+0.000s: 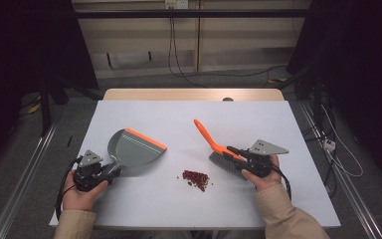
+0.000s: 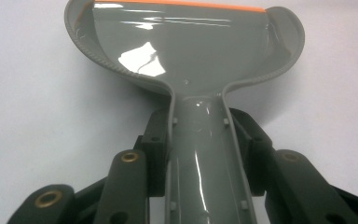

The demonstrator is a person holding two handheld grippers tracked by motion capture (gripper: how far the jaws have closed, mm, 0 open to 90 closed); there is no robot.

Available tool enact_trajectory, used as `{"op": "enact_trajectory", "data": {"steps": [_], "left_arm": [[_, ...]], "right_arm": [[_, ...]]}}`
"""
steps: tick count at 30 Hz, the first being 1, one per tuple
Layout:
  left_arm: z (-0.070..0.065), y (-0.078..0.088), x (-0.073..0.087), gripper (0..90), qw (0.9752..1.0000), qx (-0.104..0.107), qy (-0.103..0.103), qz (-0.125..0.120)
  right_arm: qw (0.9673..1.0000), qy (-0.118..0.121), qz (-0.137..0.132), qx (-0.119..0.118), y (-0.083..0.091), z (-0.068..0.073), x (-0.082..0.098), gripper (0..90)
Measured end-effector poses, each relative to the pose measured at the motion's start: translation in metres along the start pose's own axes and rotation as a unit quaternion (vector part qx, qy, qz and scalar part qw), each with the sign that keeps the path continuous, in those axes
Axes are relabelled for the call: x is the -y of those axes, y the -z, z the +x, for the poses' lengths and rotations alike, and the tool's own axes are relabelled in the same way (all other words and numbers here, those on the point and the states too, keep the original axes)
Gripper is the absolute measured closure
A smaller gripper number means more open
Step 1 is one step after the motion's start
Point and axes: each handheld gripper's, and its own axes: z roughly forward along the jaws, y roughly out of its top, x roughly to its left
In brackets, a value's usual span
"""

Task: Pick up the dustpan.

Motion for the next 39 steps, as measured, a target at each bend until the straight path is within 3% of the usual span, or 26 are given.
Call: {"op": "enact_trajectory", "data": {"steps": [9,12,14,20,27,31,37,39], "left_arm": [[-0.001,0.013,-0.003,62.8,0.9996,0.017,-0.014,-0.016],[-0.001,0.020,-0.003,62.8,0.9991,0.026,-0.028,-0.017],[0.001,0.025,-0.003,62.8,0.9987,0.039,-0.027,-0.019],[0.003,0.040,0.004,62.8,0.9962,0.069,-0.049,-0.020],[-0.005,0.044,0.012,62.8,0.9897,0.116,-0.082,-0.011],[-0.010,0.044,0.012,62.7,0.9833,0.144,-0.112,0.000],[-0.014,0.047,0.015,62.6,0.9759,0.178,-0.125,0.019],[-0.014,0.046,0.017,62.6,0.9747,0.185,-0.124,0.023]], "right_arm": [[1.0000,-0.001,0.000,0.000,0.000,-0.001,0.000,71.3],[1.0000,-0.002,-0.001,-0.001,0.000,-0.001,0.000,71.3],[1.0000,-0.003,0.000,-0.001,0.000,-0.001,0.000,71.3],[1.0000,-0.004,0.000,0.000,0.000,-0.001,0.001,71.3],[0.9999,-0.011,0.000,0.002,0.000,-0.002,0.001,71.3],[0.9999,-0.011,-0.001,0.003,-0.001,-0.003,0.001,71.3],[0.9999,-0.012,0.003,0.005,0.000,-0.004,0.000,71.4],[0.9999,-0.011,0.002,0.004,-0.001,-0.004,0.000,71.3]]}}
